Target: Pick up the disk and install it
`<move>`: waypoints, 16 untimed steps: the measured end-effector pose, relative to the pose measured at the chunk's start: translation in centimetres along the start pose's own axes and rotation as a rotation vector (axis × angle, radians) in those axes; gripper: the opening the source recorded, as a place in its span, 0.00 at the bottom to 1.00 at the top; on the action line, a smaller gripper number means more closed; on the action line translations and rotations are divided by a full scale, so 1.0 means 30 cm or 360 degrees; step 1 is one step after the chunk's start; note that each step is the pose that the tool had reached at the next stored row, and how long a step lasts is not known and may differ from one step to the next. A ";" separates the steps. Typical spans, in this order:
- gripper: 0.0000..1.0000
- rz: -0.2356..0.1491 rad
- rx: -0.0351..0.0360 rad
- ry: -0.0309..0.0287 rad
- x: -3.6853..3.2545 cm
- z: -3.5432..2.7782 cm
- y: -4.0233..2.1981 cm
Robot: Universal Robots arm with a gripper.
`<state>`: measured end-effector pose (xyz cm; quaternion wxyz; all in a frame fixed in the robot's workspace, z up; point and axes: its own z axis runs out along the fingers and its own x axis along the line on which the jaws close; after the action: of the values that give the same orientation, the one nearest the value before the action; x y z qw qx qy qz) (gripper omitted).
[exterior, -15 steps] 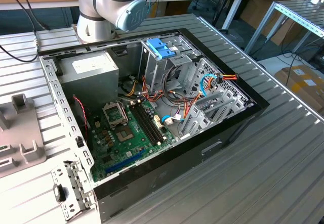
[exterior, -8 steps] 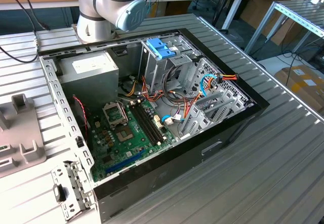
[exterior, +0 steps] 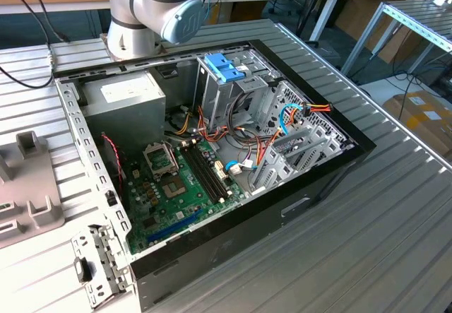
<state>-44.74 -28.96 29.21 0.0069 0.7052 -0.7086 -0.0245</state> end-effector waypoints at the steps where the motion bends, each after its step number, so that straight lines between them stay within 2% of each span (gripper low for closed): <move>1: 0.62 0.0000 0.0000 -0.00001 -0.004 0.002 0.000; 7: 0.62 0.0000 0.0000 -0.00001 -0.010 0.013 0.008; 14: 0.60 0.0000 0.0000 0.00000 -0.010 0.014 0.009; 15: 0.47 0.0000 0.0000 0.00000 -0.010 0.014 0.009; 16: 0.41 0.0000 0.0000 0.00001 -0.010 0.014 0.009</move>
<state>-45.01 -28.64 28.80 0.0069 0.7052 -0.7085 -0.0245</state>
